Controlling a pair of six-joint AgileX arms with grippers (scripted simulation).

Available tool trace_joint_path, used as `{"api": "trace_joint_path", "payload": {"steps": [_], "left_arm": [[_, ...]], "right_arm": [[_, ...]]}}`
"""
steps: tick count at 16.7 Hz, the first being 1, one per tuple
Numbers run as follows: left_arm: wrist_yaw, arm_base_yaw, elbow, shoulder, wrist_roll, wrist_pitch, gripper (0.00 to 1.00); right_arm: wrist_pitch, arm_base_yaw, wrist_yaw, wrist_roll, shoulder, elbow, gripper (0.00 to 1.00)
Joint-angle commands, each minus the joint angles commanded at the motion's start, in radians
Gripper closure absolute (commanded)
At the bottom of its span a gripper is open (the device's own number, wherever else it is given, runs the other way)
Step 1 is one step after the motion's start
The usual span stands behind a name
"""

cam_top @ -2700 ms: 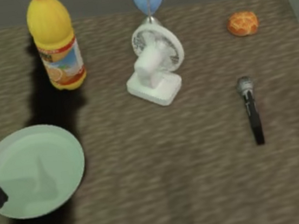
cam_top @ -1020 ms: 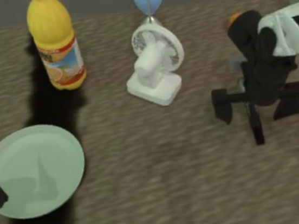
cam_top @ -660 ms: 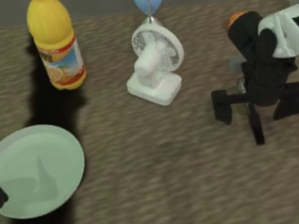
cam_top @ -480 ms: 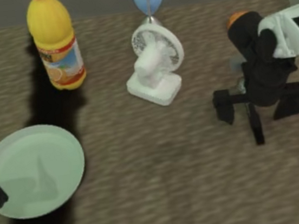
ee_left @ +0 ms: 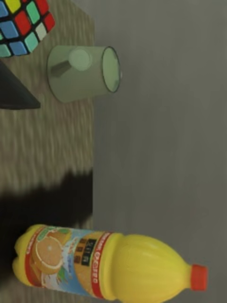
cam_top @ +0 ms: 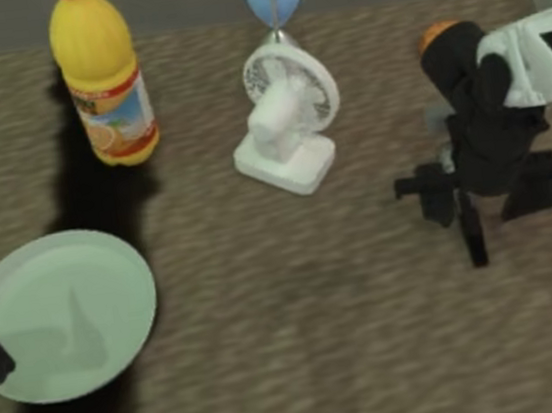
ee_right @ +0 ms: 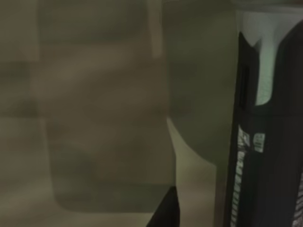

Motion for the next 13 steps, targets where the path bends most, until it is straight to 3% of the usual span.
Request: {"api": "trace_joint_path", "payload": {"steps": [2,3,10,11,13], "left_arm": [[0.000,0.000,0.000,0.000,0.000,0.000,0.00],[0.000,0.000,0.000,0.000,0.000,0.000,0.00],[0.000,0.000,0.000,0.000,0.000,0.000,0.00],[0.000,0.000,0.000,0.000,0.000,0.000,0.00],[0.000,0.000,0.000,0.000,0.000,0.000,0.00]], "right_arm": [[0.000,0.000,0.000,0.000,0.000,0.000,0.98],[0.000,0.000,0.000,0.000,0.000,0.000,1.00],[0.000,0.000,0.000,0.000,0.000,0.000,1.00],[-0.033,-0.004,0.043,-0.024,-0.059,0.013,1.00],[-0.021,-0.004,0.039,-0.027,-0.060,0.011,1.00]]}}
